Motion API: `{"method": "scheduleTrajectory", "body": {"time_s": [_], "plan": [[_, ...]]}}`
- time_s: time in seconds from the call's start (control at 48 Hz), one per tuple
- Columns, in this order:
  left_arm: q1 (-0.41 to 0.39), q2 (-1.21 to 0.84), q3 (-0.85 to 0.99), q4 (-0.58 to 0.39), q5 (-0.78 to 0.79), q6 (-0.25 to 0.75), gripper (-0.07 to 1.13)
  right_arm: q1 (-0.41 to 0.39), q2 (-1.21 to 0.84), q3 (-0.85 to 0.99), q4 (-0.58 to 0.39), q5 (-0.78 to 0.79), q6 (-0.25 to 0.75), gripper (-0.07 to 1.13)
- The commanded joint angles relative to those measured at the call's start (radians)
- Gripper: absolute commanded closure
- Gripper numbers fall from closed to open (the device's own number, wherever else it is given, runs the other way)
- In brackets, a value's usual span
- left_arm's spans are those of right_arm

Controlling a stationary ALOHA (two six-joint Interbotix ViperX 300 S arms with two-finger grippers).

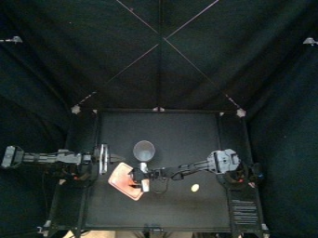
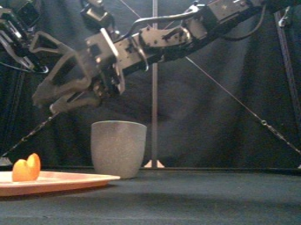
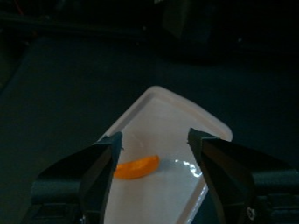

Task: Pick the tangerine then place it on the pink plate
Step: Drop tangerine on the pink plate and return to neutral

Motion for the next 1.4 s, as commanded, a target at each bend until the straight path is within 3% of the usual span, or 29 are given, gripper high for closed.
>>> {"method": "scheduleTrajectory", "body": {"time_s": [0.021, 0.479, 0.729, 1.104, 1.396], "plan": [[0.002, 0.003, -0.012, -0.003, -0.005, -0.002, 1.0, -0.005, -0.115, 0.066, -0.005, -0.074, -0.002, 0.11], [0.003, 0.003, -0.011, -0.003, -0.003, -0.002, 1.0, -0.071, -0.407, 0.48, -0.003, -0.337, -0.006, 0.11], [0.011, 0.003, -0.009, -0.003, -0.005, -0.002, 1.0, -0.137, -0.537, 0.667, -0.002, -0.39, -0.005, 0.11], [0.017, 0.003, 0.003, -0.011, -0.005, -0.002, 1.0, -0.252, -0.66, 0.788, 0.0, -0.39, 0.0, 0.11], [0.018, 0.003, 0.011, -0.011, -0.005, -0.002, 1.0, -0.267, -0.68, 0.808, 0.0, -0.388, -0.002, 0.11]]}}
